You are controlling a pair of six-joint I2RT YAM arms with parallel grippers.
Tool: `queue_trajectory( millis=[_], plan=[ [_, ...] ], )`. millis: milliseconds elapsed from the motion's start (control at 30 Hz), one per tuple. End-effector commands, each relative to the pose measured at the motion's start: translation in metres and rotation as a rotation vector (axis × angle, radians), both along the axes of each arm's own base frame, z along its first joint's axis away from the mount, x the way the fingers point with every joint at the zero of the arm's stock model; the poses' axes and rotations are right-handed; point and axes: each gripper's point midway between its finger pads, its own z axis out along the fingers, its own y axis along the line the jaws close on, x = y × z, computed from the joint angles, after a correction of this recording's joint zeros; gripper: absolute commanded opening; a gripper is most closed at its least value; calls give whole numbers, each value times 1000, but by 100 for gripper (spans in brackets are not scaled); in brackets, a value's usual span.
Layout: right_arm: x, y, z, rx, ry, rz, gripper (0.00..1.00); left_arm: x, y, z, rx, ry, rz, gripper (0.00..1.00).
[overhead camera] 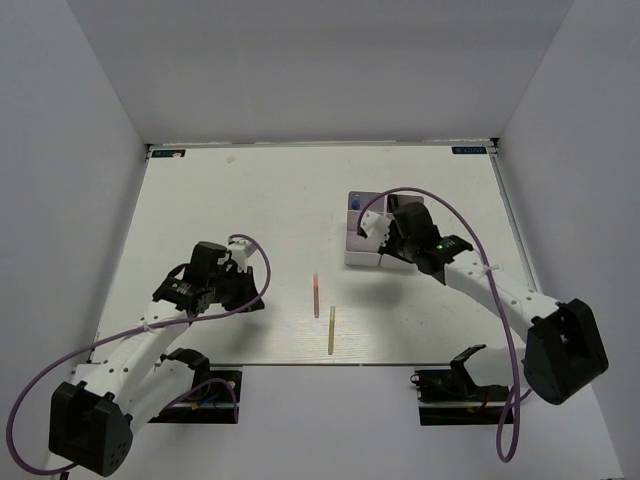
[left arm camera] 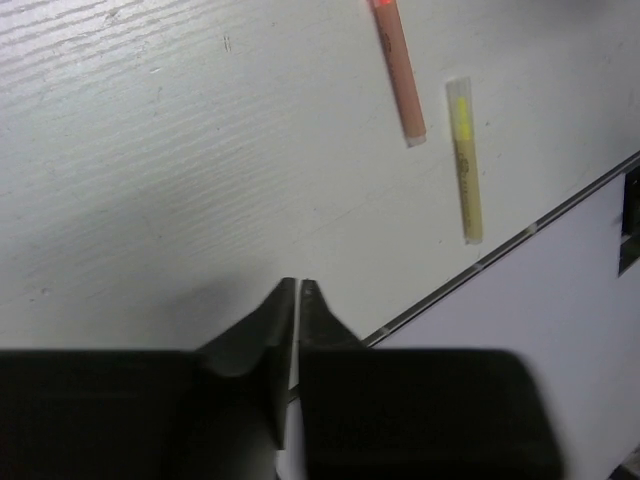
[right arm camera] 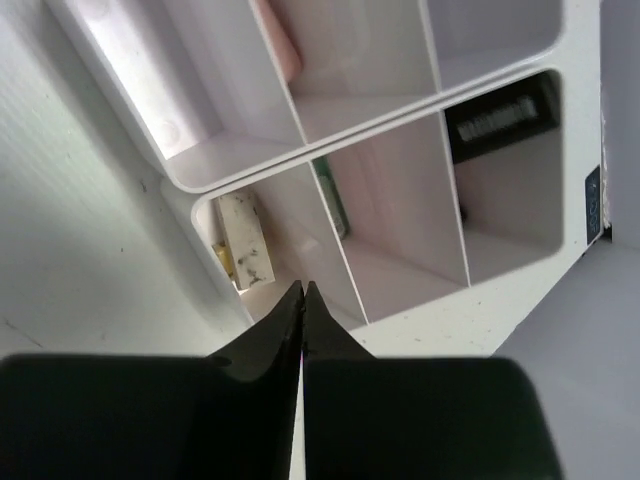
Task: Sort the stationery into containers
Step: Place the stationery into the container, then grab a piece of stationery with the left arm
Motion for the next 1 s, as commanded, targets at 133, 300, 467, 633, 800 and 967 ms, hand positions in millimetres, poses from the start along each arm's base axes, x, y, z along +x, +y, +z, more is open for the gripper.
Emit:
queue_trajectory(
  millis=[133, 300, 467, 633, 800, 967],
  plan=[
    [-13, 18, 55, 376, -8, -153, 48, 16, -30, 20, -40, -36, -42, 5],
    [-49, 30, 45, 581, 338, -415, 49, 33, -58, 13, 241, -130, -21, 77],
    [-48, 16, 40, 678, 410, -552, 0, 61, -74, 3, 446, -163, 122, 78],
    [-40, -3, 44, 735, 366, -619, 8, 94, -111, -4, 541, -110, 198, 73],
    [-37, -15, 65, 811, 273, -620, 8, 104, -135, -19, 491, -62, 200, 61],
    [-41, -18, 67, 834, 273, -615, 8, 107, -134, -36, 500, -14, 250, 60]
  ],
)
